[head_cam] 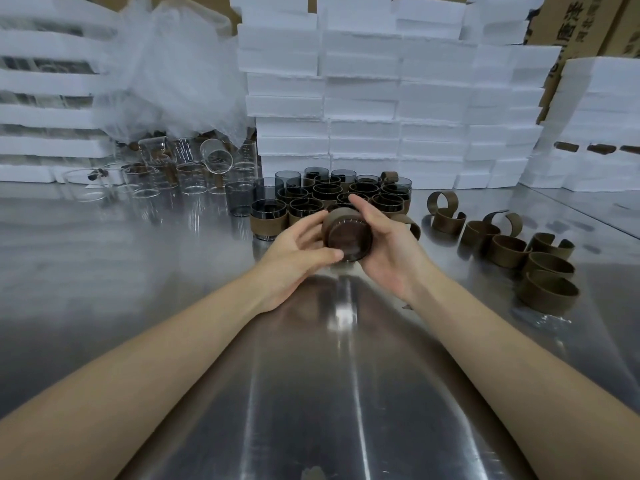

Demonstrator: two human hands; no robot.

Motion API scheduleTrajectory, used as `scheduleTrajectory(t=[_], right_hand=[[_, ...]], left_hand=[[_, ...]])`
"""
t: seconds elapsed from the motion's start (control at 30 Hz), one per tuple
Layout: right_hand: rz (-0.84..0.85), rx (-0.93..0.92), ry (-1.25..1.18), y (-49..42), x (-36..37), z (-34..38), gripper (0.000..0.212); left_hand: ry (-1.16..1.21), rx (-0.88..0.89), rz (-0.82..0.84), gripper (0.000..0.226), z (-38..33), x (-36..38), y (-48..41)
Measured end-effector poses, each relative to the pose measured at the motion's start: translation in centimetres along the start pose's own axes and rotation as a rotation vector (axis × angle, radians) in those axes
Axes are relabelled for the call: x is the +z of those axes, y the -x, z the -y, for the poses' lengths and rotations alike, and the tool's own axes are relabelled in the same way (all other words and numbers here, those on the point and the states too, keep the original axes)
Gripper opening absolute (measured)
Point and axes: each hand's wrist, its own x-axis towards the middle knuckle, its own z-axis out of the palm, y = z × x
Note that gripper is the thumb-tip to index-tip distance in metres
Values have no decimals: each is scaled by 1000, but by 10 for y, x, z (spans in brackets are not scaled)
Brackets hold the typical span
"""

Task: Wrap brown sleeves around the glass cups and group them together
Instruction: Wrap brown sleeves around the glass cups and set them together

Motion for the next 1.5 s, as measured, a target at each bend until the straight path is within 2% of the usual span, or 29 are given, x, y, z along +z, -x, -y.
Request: scheduleTrajectory(t=[0.1,0.27,0.63,0.73,0.8,0.9,0.97,1.1,1.23,1.5], right_hand=[[-1,66,-45,2,2,-1,29],[30,219,-33,9,6,-5,47],[-5,208,-30,6,6,-8,44],[20,102,-10,4,4,-9,36],[7,-76,214,2,0,-7,45],[13,-343,728,3,-10,-6,67],[31,-394,910,3,-16,-8,75],[45,-383,1030,2,-22,-6,75],[66,-463,1177,7,-21,0,63],[90,-465,1213,7,-21,3,56]], left_hand=[[-134,160,-22,74,4,-2,-1],[-132,301,-6,69,7,-2,-2],[-221,352,-61,69,6,-3,-2],[-276,351,-79,66,4,0,0],[-321,358,-96,66,3,1,1],[-375,368,-102,68,3,0,1],[-393,365,-96,69,2,-1,2],[-359,317,-55,66,1,-2,3],[-356,288,-28,64,0,-3,3],[-329,259,-17,64,-1,-3,4]])
